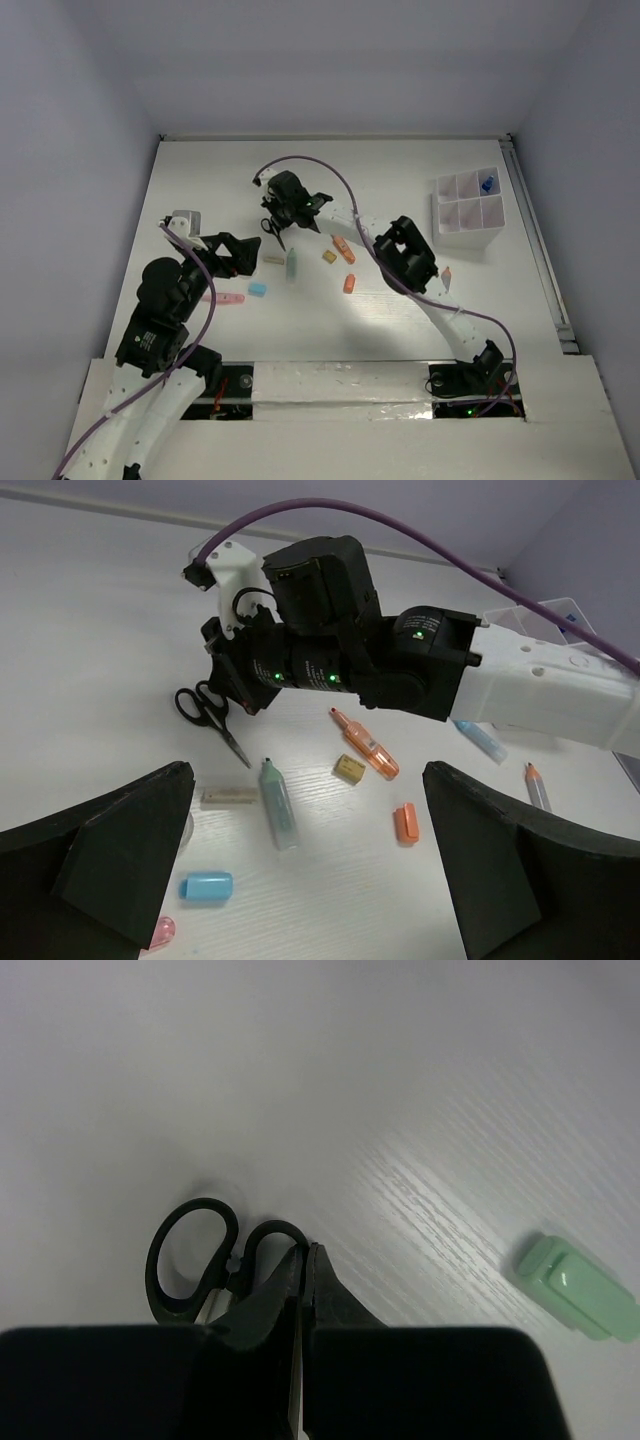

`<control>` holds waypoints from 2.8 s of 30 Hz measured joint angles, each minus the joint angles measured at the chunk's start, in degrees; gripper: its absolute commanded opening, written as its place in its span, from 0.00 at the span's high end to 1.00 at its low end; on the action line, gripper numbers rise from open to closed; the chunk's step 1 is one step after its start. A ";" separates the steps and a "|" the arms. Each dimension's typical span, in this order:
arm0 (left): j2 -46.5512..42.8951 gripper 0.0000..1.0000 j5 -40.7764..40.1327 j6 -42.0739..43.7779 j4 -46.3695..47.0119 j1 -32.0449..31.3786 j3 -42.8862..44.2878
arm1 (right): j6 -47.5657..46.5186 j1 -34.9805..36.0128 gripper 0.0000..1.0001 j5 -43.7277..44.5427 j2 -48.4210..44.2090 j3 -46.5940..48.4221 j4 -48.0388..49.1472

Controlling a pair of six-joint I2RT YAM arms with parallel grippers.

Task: Sort the stationery into containers
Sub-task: Pick up the scissors from the center of the board, then place the scissors in the storage box.

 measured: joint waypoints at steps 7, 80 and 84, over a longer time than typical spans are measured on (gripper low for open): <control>0.46 0.02 0.70 0.00 0.00 0.76 0.00 | 2.58 -1.88 1.00 5.53 -8.52 -12.26 9.27; -8.55 0.01 -5.27 0.42 -0.57 -14.01 0.00 | -44.06 -36.65 1.00 55.82 -33.64 -55.41 66.60; -8.55 0.01 -5.27 0.42 -0.57 -14.01 0.00 | -44.96 -36.30 1.00 55.95 -33.40 -55.80 68.30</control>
